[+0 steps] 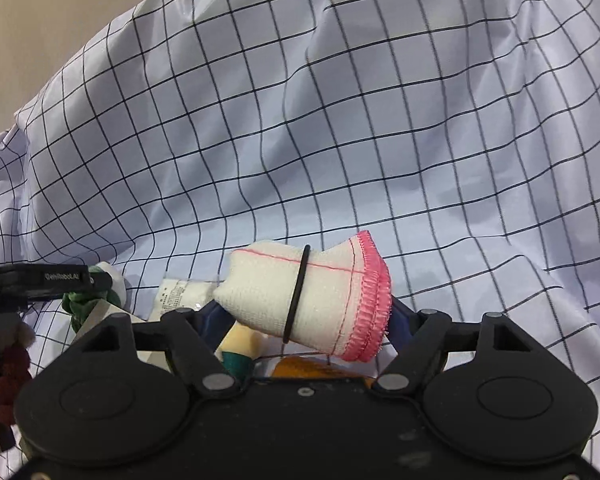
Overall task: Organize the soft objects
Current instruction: 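Carry the green plush with the left tool while the right tool carries the sock to the basket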
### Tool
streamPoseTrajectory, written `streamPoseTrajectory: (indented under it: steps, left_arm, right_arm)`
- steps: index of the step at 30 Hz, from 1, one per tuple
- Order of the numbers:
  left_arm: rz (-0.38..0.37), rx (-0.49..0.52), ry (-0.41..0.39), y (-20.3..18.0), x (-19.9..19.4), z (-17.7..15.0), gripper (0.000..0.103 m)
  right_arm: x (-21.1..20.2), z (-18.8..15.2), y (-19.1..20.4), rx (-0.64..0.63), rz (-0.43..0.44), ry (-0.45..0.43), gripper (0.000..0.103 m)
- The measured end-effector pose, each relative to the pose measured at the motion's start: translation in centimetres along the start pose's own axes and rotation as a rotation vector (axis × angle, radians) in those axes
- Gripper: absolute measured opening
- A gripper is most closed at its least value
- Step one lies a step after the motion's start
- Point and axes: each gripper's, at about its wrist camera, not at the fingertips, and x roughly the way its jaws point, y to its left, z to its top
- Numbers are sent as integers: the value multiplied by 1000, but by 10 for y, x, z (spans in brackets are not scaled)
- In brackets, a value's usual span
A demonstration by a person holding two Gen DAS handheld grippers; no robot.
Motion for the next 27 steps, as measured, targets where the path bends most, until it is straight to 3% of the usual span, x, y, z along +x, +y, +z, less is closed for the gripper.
streamPoseTrajectory:
  steps: [6,13,19,27]
  left_arm:
    - [-24,49,-63,-29,-23,18,46]
    - [-133,170,-97,-109,-46,23,46]
    - [-243,274,-74,-187,-52,9,46]
    - [-391,412,-17,-267,-71,-35,46]
  right_arm:
    - [-11,-2,-23,50,-18,-15,76]
    - [-35,-11,-58,79,-104,-27,76]
    - [-59,-27,-91,110,-157,-32,76]
    - [-95,-56,-126,154,-209,-22,76]
